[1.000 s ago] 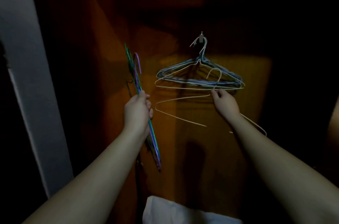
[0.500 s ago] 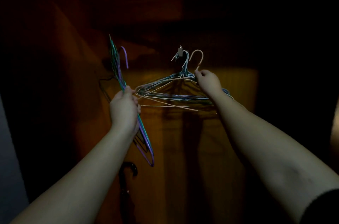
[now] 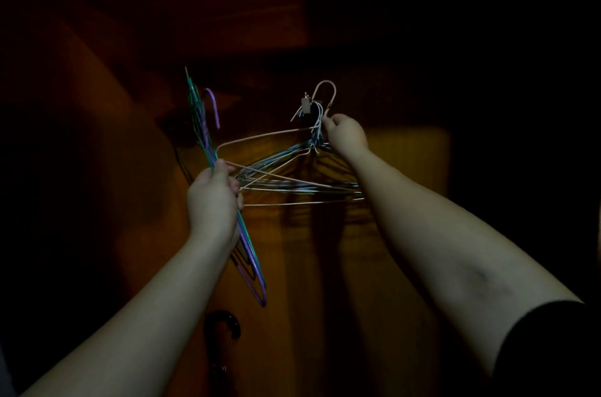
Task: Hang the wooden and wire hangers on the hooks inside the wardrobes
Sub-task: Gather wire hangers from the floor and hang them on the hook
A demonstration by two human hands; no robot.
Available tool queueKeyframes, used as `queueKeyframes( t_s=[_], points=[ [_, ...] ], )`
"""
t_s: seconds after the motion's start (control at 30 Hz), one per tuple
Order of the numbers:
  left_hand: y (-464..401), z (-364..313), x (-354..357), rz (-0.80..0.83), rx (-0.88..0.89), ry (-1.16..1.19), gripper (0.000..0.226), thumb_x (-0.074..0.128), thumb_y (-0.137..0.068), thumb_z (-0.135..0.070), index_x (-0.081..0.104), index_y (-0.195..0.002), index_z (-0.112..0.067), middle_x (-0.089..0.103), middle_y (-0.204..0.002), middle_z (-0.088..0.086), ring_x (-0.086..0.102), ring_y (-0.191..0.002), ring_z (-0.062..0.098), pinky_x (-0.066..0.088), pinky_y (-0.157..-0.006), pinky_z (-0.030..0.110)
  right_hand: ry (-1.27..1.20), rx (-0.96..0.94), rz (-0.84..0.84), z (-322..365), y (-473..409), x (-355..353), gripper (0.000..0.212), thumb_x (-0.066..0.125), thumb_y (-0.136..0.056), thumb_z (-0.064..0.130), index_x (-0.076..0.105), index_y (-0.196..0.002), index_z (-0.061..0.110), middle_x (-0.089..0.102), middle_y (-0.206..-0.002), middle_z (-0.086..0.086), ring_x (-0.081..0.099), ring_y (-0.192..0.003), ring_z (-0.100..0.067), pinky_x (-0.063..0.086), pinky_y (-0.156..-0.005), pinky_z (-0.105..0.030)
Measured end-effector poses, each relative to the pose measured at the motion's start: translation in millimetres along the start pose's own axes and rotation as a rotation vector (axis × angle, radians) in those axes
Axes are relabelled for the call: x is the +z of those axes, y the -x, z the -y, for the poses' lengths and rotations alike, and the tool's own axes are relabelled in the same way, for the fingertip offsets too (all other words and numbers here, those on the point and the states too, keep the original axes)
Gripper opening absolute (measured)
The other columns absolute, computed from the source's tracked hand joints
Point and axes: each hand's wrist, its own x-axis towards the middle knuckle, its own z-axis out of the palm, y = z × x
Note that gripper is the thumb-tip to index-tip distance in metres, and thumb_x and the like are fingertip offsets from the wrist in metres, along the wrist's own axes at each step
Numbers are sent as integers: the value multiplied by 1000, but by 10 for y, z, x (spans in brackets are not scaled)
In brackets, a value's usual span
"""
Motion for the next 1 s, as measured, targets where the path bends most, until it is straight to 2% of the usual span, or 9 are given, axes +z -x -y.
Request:
queueKeyframes(
  t_s=[0.1,0.23,0.33,0.43,0.57,0.73,0.87,1.0],
  points=[
    [-37,26,-19,9,11,-16,26,41,-105,-24,56,-87,-12,41,-56,-2,35,-42,10,29,-38,18,5,-34,-15,9,-9,21,35,42,-102,40,63,-115,14,65,-88,-3,60,-76,-18,42,-56,-29],
    [-67,40,-15,18,-6,-9,25,42,-105,-25,55,-89,-11,40,-58,-1,35,-41,9,29,-37,17,5,-21,-15,27,-47,42,35,42,-102,40,63,-113,15,61,-80,1,59,-71,-18,38,-53,-28],
    [-80,55,-15,22,-13,-13,25,42,-105,-25,55,-89,-11,40,-58,-1,35,-40,8,29,-36,17,-5,-15,-25,71,-78,47,35,41,-102,40,64,-112,14,62,-82,-1,60,-75,-21,41,-56,-29],
    [-95,70,-26,23,-9,-13,25,42,-105,-25,55,-88,-11,40,-58,-1,35,-41,7,29,-36,17,9,6,-44,106,-100,55,35,42,-102,40,64,-114,15,61,-82,-1,59,-72,-19,38,-53,-28],
    [-123,90,-39,18,-13,3,26,43,-104,-25,55,-86,-12,40,-54,-4,34,-38,7,28,-36,17,39,10,-41,115,-56,88,33,42,-102,40,64,-110,16,64,-87,-3,62,-79,-22,49,-64,-34],
    [-140,122,-47,13,-8,19,28,42,-105,-24,54,-83,-12,40,-49,-7,33,-35,6,27,-35,17,60,-48,-38,73,13,182,30,43,-100,41,64,-98,19,64,-82,-2,61,-75,-23,42,-58,-31],
    [-118,136,-55,15,-17,23,26,42,-105,-24,55,-85,-11,40,-55,-3,34,-37,6,28,-35,17,27,-38,-14,7,61,236,32,43,-100,42,65,-98,19,65,-82,-2,62,-75,-22,51,-65,-38],
    [-134,156,-68,12,-11,23,26,43,-104,-24,56,-85,-11,40,-55,-2,34,-37,7,28,-35,17,27,-37,-11,-50,69,255,33,43,-100,42,65,-100,18,65,-82,-3,63,-75,-22,51,-65,-38]
  ],
)
